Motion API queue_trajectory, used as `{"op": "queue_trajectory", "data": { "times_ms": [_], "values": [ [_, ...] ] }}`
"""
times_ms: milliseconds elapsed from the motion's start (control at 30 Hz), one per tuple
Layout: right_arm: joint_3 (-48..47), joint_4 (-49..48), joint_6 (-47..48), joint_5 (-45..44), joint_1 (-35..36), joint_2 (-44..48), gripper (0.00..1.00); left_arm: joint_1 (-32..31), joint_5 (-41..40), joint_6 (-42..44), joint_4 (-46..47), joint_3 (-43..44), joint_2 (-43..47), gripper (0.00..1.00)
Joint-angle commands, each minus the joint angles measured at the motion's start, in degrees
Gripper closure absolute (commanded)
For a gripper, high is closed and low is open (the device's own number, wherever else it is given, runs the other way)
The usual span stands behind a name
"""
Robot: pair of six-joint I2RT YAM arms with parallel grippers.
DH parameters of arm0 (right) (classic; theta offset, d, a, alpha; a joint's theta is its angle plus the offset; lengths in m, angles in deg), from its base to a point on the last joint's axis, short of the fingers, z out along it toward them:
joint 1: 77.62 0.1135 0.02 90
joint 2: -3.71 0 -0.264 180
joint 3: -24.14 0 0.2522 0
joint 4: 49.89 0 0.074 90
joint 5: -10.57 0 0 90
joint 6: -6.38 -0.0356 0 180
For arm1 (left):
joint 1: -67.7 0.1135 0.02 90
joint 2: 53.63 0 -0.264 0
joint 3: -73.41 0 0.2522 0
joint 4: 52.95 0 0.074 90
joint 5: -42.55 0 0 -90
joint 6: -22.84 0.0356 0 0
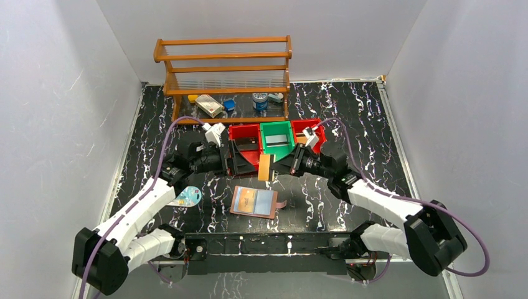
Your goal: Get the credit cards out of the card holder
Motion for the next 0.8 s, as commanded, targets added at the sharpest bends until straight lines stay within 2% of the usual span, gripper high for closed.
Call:
{"op": "queue_trajectory", "data": {
  "times_ms": [0, 167, 300, 633, 767],
  "values": [
    [-8.67, 21.39, 13.60, -12.30, -0.44, 5.47, 1.00, 0.33, -10.32, 5.12, -9.46, 3.37, 3.96, 0.02],
    [-14.14, 35.06, 24.20, -23.37, -0.40, 7.78, 1.00, 0.33, -16.38, 6.06, -11.80, 3.20, 6.33, 0.02],
    [-17.82, 40.30, 31.65, -29.13, -0.38, 7.62, 1.00, 0.33, -17.65, 6.05, -12.27, 2.93, 6.74, 0.02],
    [-20.01, 40.92, 57.49, -40.88, -0.38, 8.01, 1.00, 0.33, -17.94, 6.68, -12.83, 2.28, 7.51, 0.02],
    [-20.90, 43.49, 73.18, -38.47, -0.42, 5.34, 1.00, 0.33, -17.89, 7.04, -12.84, 1.99, 7.96, 0.02]
  ]
}}
